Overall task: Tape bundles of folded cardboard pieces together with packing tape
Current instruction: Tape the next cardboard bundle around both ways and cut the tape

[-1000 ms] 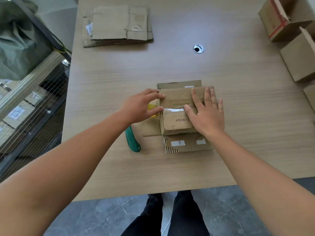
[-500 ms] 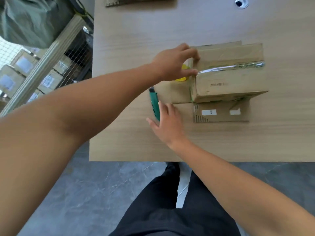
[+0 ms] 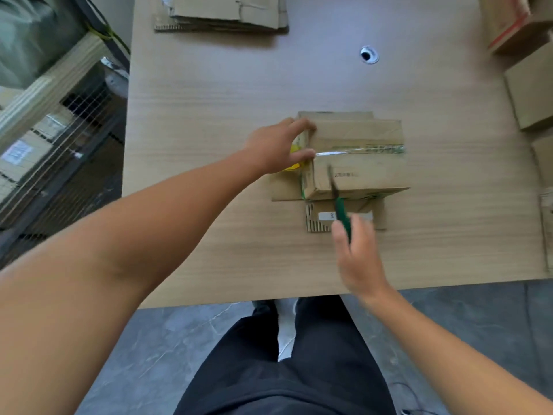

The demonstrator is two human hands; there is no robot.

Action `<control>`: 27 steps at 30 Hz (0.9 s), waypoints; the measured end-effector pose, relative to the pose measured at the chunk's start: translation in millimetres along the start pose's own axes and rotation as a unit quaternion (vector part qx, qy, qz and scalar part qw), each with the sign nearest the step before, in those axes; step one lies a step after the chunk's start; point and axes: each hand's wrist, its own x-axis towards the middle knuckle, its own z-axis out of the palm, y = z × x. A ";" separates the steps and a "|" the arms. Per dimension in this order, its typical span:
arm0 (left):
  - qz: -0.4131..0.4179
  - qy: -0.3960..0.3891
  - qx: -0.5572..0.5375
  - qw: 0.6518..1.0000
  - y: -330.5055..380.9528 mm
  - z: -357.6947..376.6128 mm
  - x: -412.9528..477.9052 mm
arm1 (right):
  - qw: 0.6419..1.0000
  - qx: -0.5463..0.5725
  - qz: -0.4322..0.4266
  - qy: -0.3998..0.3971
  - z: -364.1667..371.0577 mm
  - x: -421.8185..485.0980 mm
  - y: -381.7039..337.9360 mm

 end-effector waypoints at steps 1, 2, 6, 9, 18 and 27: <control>-0.014 0.007 -0.022 1.000 1.7 1.6 -1.8 | 0.998 -0.017 -0.014 0.053 -7.1 12.2 -7.7; -0.029 0.013 -0.045 0.998 4.4 3.5 -3.4 | 0.996 -0.030 -0.018 0.081 -10.0 28.1 -17.8; -0.068 0.007 -0.055 0.996 8.7 6.7 -8.6 | 0.994 -0.102 0.034 -0.011 0.6 78.2 -51.5; -0.064 -0.061 -0.097 0.991 -3.0 -0.3 -19.3 | 0.987 -0.150 0.037 -0.052 6.8 78.9 -44.2; -0.113 -0.135 -0.078 0.981 -21.2 -14.9 -32.6 | 0.979 -0.135 0.029 -0.149 -5.4 76.2 -39.8; -0.174 -0.072 -0.010 0.982 0.3 -9.9 -37.9 | 0.952 -0.242 0.041 -0.185 5.7 83.4 -47.8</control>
